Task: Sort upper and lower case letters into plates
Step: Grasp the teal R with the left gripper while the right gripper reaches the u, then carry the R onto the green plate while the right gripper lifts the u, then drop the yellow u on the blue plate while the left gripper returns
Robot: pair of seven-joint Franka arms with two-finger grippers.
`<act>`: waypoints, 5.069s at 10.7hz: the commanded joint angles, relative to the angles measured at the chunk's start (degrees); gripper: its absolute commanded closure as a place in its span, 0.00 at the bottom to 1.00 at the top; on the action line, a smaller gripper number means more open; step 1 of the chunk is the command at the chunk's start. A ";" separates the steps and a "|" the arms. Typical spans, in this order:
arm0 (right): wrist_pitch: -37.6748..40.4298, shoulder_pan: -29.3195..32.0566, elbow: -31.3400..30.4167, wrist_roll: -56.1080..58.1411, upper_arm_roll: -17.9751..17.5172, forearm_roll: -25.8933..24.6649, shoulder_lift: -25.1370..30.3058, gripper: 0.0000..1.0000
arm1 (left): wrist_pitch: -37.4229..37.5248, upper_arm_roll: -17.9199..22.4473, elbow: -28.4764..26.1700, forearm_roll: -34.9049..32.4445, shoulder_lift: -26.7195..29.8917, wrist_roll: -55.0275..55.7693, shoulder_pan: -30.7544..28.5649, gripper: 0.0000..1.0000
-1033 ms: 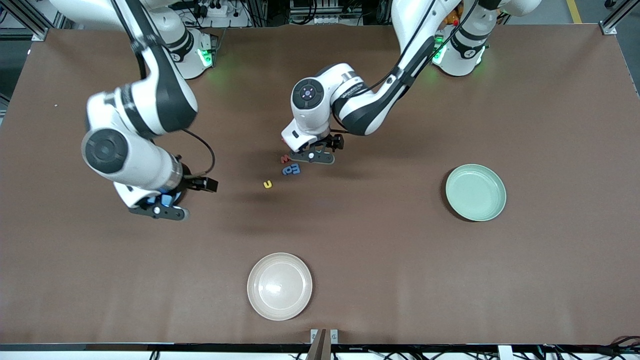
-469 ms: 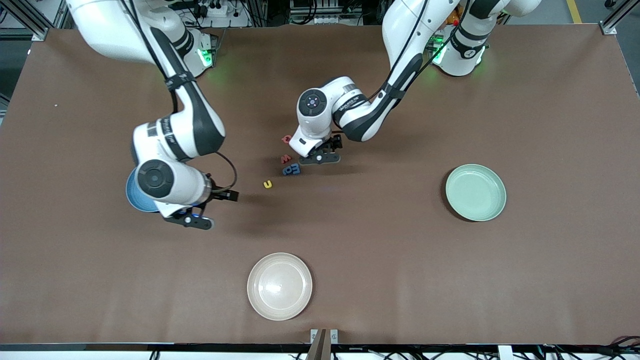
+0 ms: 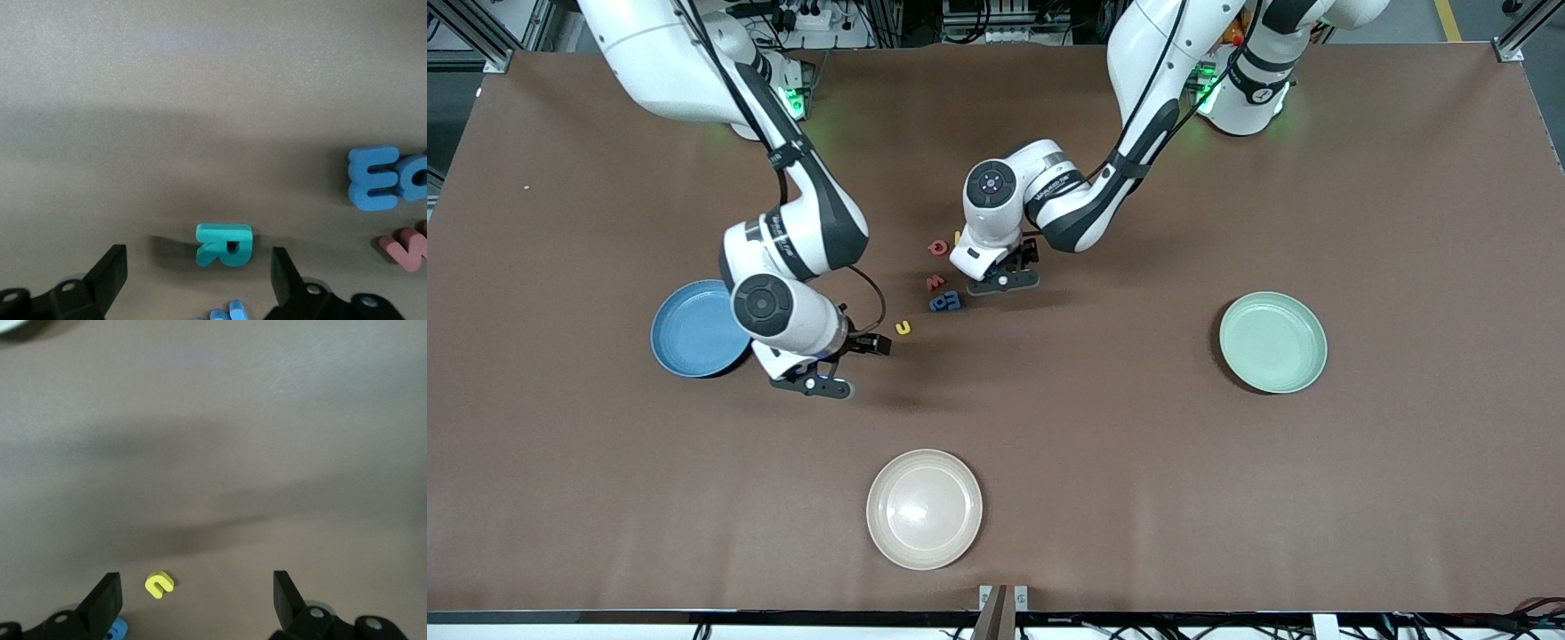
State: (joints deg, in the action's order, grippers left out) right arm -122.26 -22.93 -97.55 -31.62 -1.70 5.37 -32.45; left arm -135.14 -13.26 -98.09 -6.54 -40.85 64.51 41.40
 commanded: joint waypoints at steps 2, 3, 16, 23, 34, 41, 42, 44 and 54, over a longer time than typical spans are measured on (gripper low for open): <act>-3.50 -1.94 -0.19 -4.75 0.03 2.18 -3.67 0.00 | -3.89 0.43 -1.05 -1.72 -0.37 2.20 0.34 0.08; -3.77 -2.82 -0.27 -5.64 0.03 2.89 -3.94 0.00 | -4.07 0.43 -1.05 -1.81 -0.63 2.20 0.34 0.10; -11.77 -5.64 -6.78 -9.95 -1.11 3.24 -4.82 0.00 | -2.85 0.43 -1.14 -4.96 1.63 0.09 -4.30 1.00; -12.30 -5.73 -8.19 -10.65 -2.07 3.33 -4.64 0.36 | 8.83 -5.19 -0.79 -8.84 13.07 -34.90 -33.80 1.00; -4.16 -2.13 -4.77 -9.60 -2.51 3.77 -0.08 1.00 | 14.47 -3.00 -9.92 -7.96 16.68 -58.88 -49.84 0.12; 19.48 16.46 -4.66 16.01 -0.94 3.43 10.90 1.00 | 17.28 -8.18 -8.87 0.47 20.81 -38.50 -36.18 0.00; 21.08 18.86 -4.58 19.89 -0.76 3.16 11.44 1.00 | 17.28 -9.05 -8.79 0.47 20.81 -29.53 -32.39 0.00; 20.92 25.17 -4.76 28.23 0.73 1.93 10.83 1.00 | 17.11 -13.27 -8.17 0.39 19.93 -14.47 -27.89 0.00; 13.27 31.89 -6.87 30.92 0.65 1.92 5.20 0.00 | 0.34 -7.66 -8.43 -0.05 8.78 25.20 -4.06 0.00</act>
State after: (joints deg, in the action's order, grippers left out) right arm -109.25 9.00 -104.43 -0.48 -0.62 7.81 -27.66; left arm -132.86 -22.32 -106.74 -6.42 -31.04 86.03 36.11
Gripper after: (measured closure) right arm 0.436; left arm 0.000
